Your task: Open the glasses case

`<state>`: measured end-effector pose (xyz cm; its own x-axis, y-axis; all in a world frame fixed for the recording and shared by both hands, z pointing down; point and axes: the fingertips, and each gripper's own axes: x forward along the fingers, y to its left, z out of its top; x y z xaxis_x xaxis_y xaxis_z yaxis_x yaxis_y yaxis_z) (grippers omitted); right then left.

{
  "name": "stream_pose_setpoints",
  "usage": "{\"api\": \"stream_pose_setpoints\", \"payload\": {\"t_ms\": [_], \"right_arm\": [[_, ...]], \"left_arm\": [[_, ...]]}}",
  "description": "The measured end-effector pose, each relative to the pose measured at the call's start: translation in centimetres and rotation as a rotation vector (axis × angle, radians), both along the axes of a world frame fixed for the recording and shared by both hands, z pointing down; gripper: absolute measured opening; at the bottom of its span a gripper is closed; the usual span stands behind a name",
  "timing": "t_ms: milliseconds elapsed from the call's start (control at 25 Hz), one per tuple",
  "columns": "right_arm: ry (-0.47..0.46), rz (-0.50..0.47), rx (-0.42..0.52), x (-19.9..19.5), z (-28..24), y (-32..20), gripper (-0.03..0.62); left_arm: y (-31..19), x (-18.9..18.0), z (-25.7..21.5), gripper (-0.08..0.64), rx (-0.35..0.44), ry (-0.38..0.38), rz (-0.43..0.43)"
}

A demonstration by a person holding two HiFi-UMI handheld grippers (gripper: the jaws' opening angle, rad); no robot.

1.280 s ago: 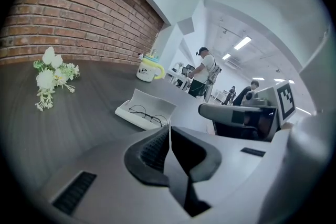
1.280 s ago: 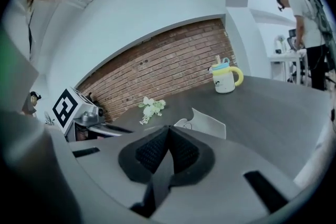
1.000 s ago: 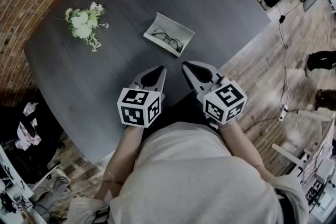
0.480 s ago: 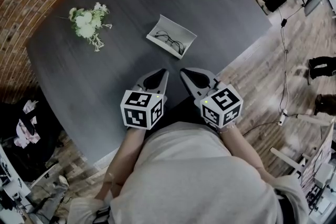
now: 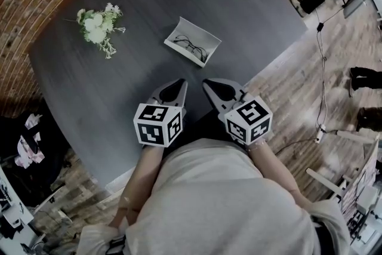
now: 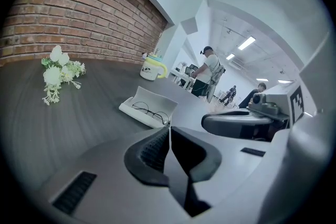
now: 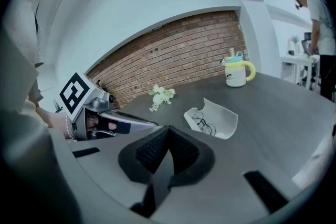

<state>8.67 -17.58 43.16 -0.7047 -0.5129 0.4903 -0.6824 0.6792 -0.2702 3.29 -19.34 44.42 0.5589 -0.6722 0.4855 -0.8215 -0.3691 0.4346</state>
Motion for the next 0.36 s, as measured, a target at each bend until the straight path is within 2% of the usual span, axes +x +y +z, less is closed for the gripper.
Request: {"api": "stream_pose_setpoints", "payload": {"t_ms": [360], "right_arm": [[-0.004,-0.011,-0.008,-0.14,0.09,0.19,0.005]], "left_arm": [[0.29,0.26,-0.14,0.029,0.003,0.0,-0.005]]}}
